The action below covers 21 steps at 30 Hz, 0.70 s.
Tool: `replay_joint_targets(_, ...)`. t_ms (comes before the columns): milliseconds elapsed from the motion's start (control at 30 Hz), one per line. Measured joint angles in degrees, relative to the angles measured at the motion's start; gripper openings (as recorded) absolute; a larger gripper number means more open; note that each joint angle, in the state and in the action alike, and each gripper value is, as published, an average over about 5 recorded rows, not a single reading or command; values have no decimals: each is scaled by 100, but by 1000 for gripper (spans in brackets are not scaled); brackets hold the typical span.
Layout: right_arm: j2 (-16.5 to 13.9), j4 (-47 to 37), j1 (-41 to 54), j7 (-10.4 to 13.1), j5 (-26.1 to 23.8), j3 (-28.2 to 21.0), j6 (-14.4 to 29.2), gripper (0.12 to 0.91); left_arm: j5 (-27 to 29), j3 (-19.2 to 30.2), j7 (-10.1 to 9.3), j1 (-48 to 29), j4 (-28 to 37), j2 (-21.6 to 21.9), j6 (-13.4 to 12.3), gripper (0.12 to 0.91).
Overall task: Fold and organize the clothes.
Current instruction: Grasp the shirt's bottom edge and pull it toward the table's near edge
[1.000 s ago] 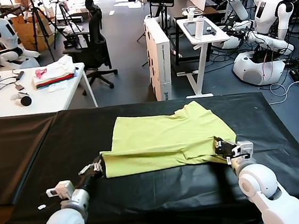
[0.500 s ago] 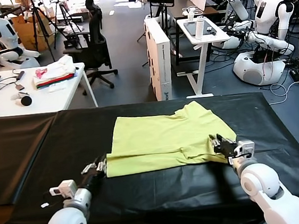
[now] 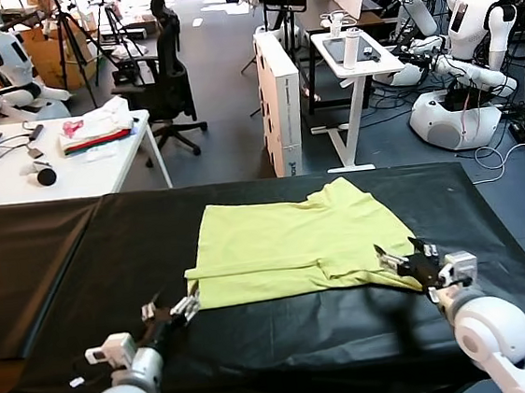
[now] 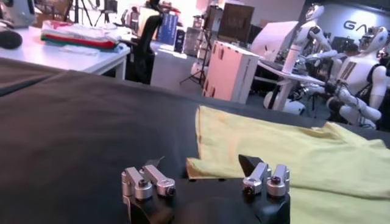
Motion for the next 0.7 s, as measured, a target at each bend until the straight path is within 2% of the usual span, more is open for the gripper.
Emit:
replay_joint_targets(333, -26, -81, -131, -61, -5, 0, -35, 898, 27, 36, -3, 45, 102, -143, 24, 907)
replay_joint_targets(633, -11, -92, -286, -59, -27, 42, -34, 686, 36, 98, -15, 7, 264, -194, 8, 907)
replay_joint_targets(700, -10, -94, -294, -56, -29, 46, -31, 608, 46, 108, -15, 10, 275, -207, -2, 897)
